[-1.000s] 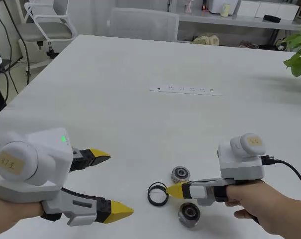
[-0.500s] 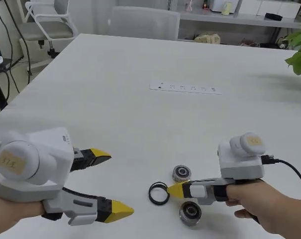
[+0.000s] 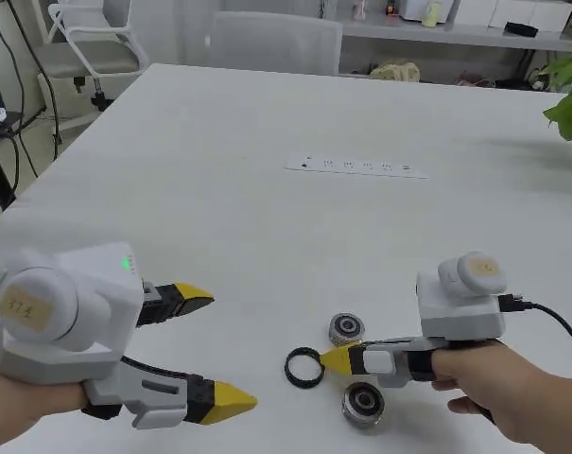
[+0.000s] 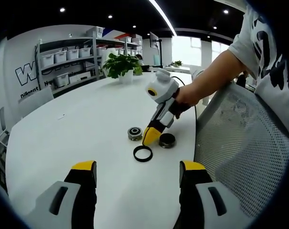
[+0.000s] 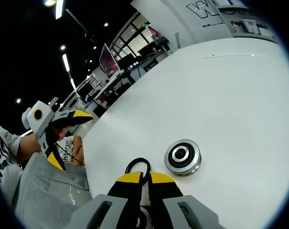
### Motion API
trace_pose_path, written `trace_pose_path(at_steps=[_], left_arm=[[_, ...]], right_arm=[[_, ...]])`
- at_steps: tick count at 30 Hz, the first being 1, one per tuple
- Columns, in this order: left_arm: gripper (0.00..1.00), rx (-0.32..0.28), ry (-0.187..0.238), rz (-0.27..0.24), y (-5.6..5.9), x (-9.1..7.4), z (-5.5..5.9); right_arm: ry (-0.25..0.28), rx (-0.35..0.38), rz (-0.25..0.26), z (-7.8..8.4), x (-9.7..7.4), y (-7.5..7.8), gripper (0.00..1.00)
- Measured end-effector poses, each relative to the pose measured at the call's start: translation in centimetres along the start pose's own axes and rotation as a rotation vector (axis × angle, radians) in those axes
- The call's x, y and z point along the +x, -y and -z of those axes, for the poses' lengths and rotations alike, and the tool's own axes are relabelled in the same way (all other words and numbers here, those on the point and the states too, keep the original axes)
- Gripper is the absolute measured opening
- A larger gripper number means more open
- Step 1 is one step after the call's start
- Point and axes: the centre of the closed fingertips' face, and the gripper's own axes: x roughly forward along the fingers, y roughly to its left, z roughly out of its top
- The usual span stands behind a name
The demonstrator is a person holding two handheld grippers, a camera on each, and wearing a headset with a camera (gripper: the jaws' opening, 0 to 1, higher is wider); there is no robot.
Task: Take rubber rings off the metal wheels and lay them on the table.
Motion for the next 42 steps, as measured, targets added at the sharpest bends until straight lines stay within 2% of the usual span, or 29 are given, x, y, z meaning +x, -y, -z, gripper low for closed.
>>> trace_pose_path(at_steps=[10, 25, 42], left_arm=[[0.68, 0.002, -0.005, 0.004, 0.1, 0.1, 0.0], [0.68, 0.02, 0.012, 0.015, 0.6, 0.3, -1.5], [0.68, 0.03, 0.034, 0.008, 0.6, -0.3, -2.5]], right_arm=[[0.011, -0.004, 0.001, -0.2, -0.4, -0.1, 0.03], [0.062, -0.03, -0.019, -2.0, -1.8, -1.5, 0.08], [0.107, -0.125, -0.021, -3.5, -3.6, -3.2, 0.15]])
